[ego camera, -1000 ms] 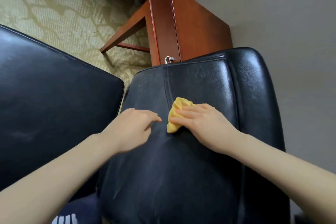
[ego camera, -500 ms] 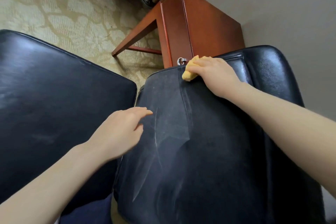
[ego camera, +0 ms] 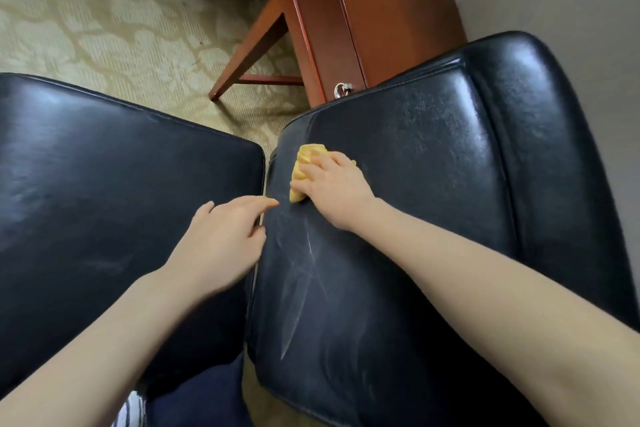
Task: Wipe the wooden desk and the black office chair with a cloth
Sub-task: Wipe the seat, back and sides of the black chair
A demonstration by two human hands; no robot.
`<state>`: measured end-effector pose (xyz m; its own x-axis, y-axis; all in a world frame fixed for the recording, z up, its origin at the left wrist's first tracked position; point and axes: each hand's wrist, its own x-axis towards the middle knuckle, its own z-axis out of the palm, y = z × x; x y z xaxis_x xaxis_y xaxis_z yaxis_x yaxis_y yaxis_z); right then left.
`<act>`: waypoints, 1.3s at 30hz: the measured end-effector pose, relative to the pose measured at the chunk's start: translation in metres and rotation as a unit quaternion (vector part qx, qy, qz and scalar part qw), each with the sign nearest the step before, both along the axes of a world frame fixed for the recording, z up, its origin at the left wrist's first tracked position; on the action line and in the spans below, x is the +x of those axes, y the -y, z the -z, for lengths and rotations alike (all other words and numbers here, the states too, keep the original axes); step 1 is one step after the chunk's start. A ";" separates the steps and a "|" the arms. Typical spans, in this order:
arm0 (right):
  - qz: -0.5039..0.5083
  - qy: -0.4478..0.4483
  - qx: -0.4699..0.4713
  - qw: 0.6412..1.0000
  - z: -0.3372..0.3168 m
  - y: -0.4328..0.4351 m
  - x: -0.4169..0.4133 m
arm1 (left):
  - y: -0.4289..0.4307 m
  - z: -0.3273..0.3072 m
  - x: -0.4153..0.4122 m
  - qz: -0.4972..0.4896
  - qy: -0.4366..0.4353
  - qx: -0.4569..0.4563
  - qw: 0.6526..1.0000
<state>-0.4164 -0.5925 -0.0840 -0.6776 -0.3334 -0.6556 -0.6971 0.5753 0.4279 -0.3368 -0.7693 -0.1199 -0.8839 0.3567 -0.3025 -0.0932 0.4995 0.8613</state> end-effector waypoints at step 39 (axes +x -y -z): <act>0.077 -0.049 0.017 0.996 -0.025 -0.006 -0.001 | -0.026 -0.005 -0.002 0.085 0.138 0.095 0.982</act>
<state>-0.4170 -0.5866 -0.0589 -0.7805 -0.1996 -0.5924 -0.5555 0.6560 0.5109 -0.3383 -0.7428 -0.1153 -0.7003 0.5659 -0.4352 -0.2648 0.3602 0.8945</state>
